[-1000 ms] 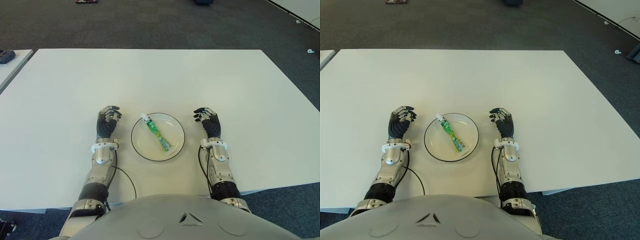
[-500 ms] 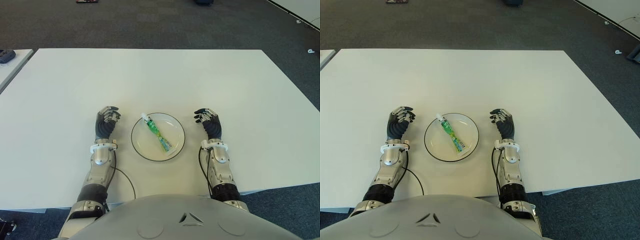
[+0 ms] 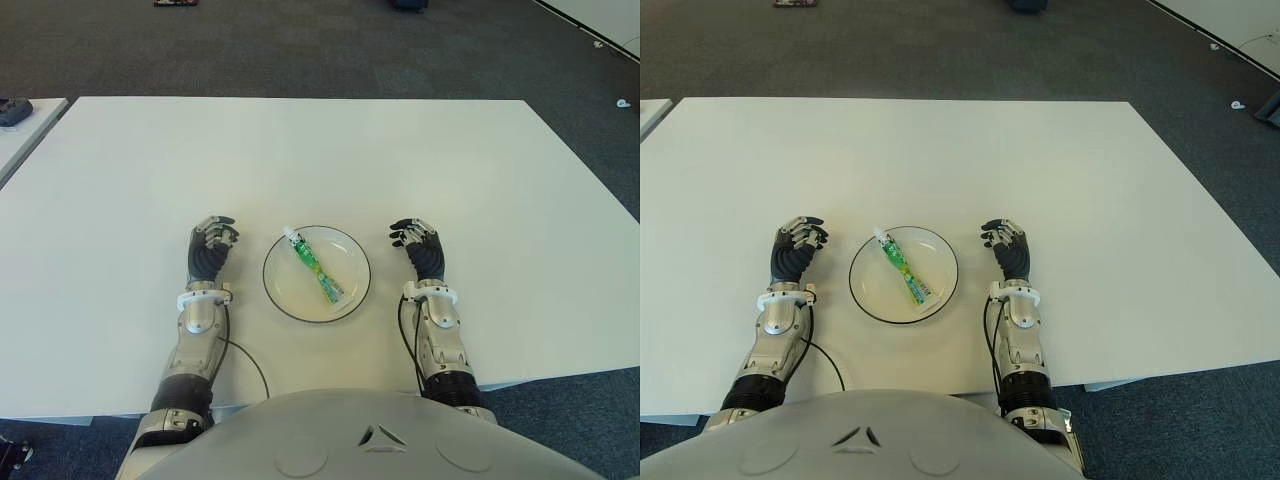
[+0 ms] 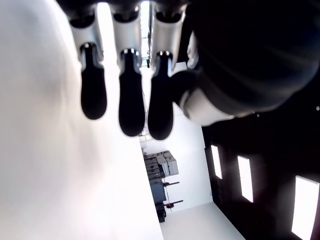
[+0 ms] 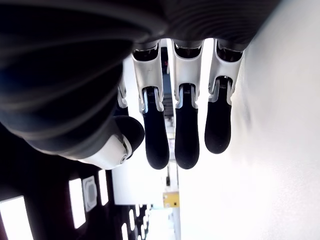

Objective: Put the toothpaste on the table into the plate.

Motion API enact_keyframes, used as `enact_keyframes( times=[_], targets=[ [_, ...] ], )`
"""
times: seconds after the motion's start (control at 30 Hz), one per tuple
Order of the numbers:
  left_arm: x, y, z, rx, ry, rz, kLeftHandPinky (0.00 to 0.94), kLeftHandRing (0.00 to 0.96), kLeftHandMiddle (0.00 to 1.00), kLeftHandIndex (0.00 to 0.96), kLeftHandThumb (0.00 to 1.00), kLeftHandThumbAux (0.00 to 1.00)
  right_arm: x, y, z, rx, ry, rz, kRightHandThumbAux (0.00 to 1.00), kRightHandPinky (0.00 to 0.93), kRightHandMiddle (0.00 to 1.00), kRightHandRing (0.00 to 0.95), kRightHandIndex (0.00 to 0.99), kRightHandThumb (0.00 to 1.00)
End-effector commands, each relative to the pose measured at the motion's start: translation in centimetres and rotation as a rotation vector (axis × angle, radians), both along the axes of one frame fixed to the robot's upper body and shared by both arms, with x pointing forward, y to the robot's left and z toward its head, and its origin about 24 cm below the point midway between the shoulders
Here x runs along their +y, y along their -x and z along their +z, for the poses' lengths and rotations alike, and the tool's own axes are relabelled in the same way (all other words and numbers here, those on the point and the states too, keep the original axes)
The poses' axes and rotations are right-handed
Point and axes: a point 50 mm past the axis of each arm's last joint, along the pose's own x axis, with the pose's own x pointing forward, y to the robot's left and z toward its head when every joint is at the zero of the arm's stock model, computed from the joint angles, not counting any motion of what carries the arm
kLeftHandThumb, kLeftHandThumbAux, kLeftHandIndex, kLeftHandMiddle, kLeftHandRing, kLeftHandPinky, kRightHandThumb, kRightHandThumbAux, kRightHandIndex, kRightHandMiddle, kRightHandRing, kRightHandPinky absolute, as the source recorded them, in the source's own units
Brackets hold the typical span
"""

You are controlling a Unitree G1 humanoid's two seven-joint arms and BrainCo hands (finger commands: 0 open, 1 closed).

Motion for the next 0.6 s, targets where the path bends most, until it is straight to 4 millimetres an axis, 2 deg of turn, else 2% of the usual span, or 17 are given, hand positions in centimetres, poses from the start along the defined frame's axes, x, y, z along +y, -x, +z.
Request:
enact_keyframes(
  times=[0.03,0.6],
  targets=[
    [-0.05,0.11,-0.19,0.022,0.003,-0.012,0.551,0.565,0.563,0.43,0.703,0.718,0.03,0.42,-0.55,0.048,0.009,-0.005,0.728,0.509,0.479,0.488,0.43,0.709],
    [0.06,0.14,-0.09,0.019,0.0,-0.013,0.544,0.567,0.564,0.43,0.702,0.717,0.08,0.47,-0.39,0.046,-0.001,0.005,0.728,0.497,0.473,0.479,0.43,0.709]
  ],
)
